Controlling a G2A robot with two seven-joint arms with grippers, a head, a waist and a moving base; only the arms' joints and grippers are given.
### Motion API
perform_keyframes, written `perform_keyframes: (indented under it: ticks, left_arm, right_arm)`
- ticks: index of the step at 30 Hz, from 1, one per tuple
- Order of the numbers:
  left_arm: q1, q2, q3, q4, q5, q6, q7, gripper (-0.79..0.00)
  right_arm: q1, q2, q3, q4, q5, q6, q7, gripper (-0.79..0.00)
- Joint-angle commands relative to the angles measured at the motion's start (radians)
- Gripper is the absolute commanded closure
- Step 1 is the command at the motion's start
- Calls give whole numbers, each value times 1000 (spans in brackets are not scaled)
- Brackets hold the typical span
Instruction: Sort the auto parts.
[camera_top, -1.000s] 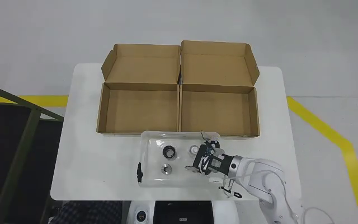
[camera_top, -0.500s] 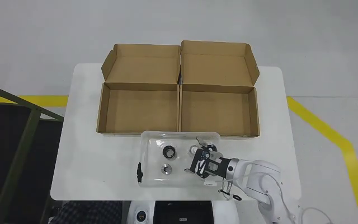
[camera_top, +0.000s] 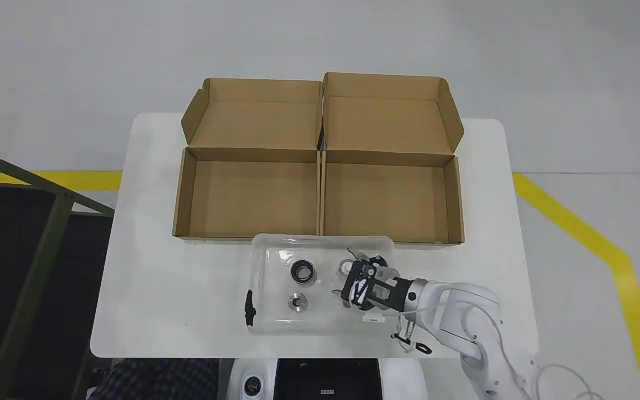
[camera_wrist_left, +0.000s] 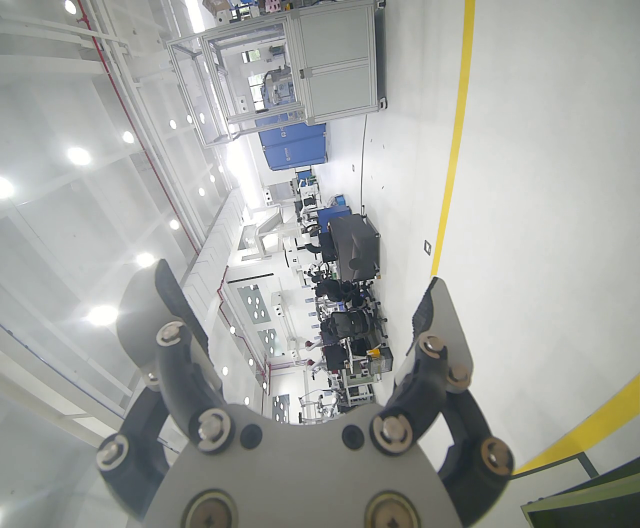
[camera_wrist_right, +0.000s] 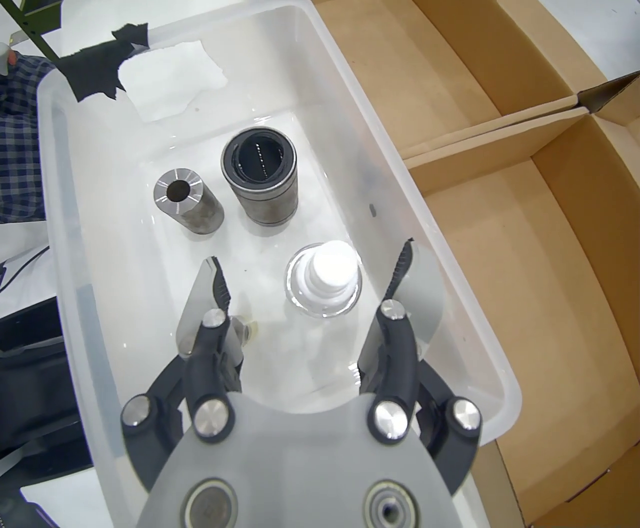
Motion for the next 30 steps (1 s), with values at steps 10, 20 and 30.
perform_keyframes:
  ticks: [10,20,30]
  left_arm:
    - [0,0,0,0,0,0,0,-785]
    - [0,0,0,0,0,0,0,-785]
    - [0,0,0,0,0,0,0,-785]
  right_arm:
    - [23,6,-18,18,1,18,20,-348]
    - [31,13,-30,15,-11,20,18,0]
    - [34,22,-33,0,20,-34,-52,0]
